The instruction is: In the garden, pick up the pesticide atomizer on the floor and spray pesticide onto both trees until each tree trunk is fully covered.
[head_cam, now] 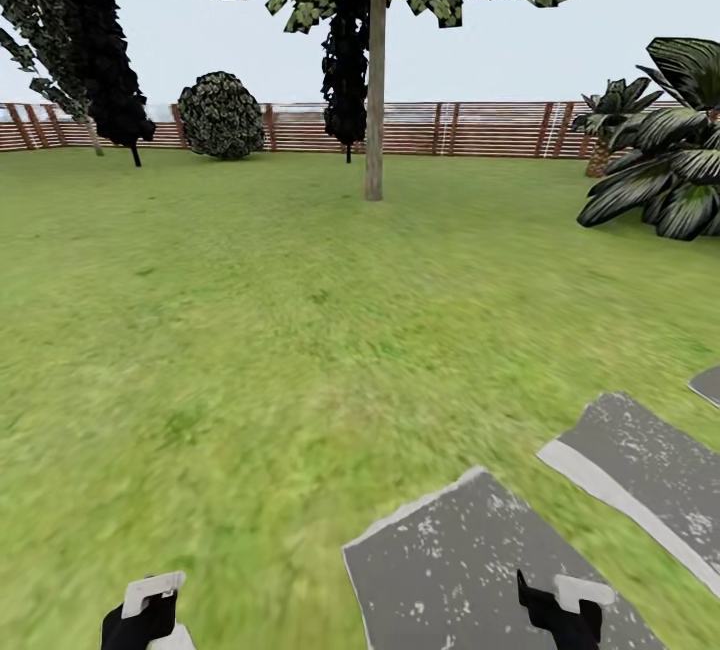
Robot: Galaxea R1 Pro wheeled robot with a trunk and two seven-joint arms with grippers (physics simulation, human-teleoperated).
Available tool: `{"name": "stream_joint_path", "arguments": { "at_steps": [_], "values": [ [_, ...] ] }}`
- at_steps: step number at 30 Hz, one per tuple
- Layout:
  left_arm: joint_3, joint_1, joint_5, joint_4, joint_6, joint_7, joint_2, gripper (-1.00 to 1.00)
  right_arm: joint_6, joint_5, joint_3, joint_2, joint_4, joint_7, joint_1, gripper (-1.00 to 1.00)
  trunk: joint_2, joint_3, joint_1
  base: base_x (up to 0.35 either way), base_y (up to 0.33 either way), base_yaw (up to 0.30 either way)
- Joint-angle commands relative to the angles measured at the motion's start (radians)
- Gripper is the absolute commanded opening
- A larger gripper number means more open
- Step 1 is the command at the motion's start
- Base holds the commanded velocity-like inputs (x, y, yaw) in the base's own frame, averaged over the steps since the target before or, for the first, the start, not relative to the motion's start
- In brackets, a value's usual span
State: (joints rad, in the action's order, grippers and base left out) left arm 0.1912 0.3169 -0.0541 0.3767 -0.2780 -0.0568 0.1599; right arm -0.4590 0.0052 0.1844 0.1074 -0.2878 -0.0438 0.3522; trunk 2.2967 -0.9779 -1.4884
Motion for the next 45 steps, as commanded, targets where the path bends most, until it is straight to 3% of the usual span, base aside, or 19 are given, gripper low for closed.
{"name": "stream_joint_path", "arguments": {
  "at_steps": [1, 45],
  "values": [
    [0.004, 0.001, -0.006, -0.001, -0.003, -0.006, 0.000, -1.00, -0.003, 0.001, 0.000, 0.000, 0.001, -0.003, 0.001, 1.00, 0.000, -0.001, 0.000, 0.338, 0.000, 0.000],
    [0.004, 0.001, -0.006, -0.001, -0.002, -0.006, 0.000, -1.00, -0.004, 0.001, 0.000, 0.000, 0.002, -0.003, 0.001, 1.00, 0.000, -0.001, 0.000, 0.338, 0.000, -0.013]
  ]
}}
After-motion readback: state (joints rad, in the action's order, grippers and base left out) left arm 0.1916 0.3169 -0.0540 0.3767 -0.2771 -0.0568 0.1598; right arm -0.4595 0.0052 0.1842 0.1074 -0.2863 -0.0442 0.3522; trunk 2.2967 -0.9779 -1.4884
